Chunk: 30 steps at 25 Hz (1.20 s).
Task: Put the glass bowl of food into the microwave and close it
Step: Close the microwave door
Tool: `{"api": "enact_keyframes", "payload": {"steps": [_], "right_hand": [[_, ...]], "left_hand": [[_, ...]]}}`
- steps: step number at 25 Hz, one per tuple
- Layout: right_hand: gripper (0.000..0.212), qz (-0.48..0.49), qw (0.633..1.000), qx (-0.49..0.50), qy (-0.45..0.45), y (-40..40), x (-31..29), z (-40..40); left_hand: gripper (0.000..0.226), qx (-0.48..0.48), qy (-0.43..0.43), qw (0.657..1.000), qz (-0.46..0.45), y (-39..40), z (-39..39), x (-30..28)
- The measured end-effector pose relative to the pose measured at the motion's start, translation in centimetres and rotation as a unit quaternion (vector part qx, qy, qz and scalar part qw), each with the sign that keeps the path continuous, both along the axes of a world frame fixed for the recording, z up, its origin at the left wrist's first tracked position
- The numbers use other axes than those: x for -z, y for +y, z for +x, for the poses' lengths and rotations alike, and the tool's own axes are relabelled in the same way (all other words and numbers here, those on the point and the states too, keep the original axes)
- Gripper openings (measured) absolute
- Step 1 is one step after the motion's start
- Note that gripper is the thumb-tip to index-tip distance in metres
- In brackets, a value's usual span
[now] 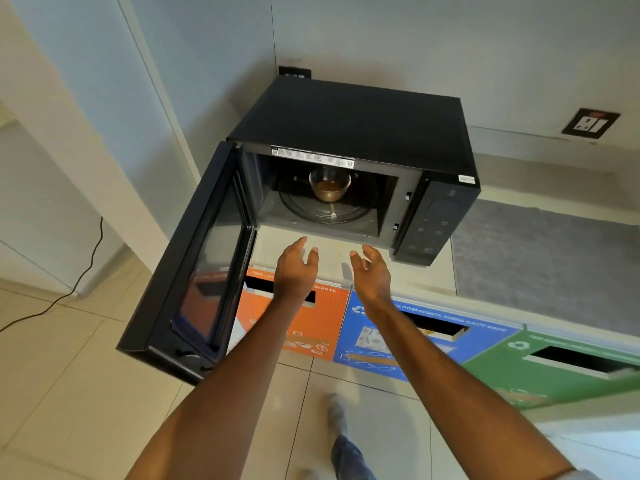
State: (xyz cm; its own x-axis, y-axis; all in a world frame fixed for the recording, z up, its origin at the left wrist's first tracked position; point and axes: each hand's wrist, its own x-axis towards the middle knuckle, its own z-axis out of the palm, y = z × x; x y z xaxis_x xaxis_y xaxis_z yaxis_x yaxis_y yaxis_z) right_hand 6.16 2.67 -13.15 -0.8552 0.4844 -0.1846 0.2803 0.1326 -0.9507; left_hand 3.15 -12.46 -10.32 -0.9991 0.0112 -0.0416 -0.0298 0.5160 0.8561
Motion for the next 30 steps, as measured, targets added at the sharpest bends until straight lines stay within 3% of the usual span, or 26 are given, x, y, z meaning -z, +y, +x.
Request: {"api": "enact_keyframes", "payload": {"steps": [7, 11, 14, 17, 21, 30], "right_hand": [[0.058, 0.198, 0.979, -0.038, 0.042, 2.4, -4.7, 3.6], [0.058, 0.292, 0.953, -0.021, 0.08, 4.3, -8.0, 3.3], [0.057, 0.351, 0.929, 0.017, 0.117, 5.7, -10.4, 2.1], [0.062, 0.413, 0.902, 0.055, 0.111, 7.3, -12.5, 0.9], [0.071, 0.449, 0.89, 0.057, 0.05, 9.0, -13.3, -0.2], [0.072, 0.462, 0.886, 0.037, 0.014, 10.1, -12.6, 0.2]], "left_hand": [[0.055, 0.023, 0.117, 0.972, -0.201, -2.2, 3.5, -7.7], [0.058, 0.01, 0.203, 0.908, -0.368, -3.9, 4.3, -11.1], [0.059, -0.048, 0.203, 0.867, -0.453, -5.1, 4.1, -13.1], [0.069, -0.093, 0.106, 0.872, -0.469, -6.4, 3.6, -14.6], [0.086, -0.111, -0.019, 0.899, -0.424, -8.0, 3.0, -14.7], [0.083, -0.078, -0.022, 0.928, -0.364, -6.4, 4.0, -16.4]]}}
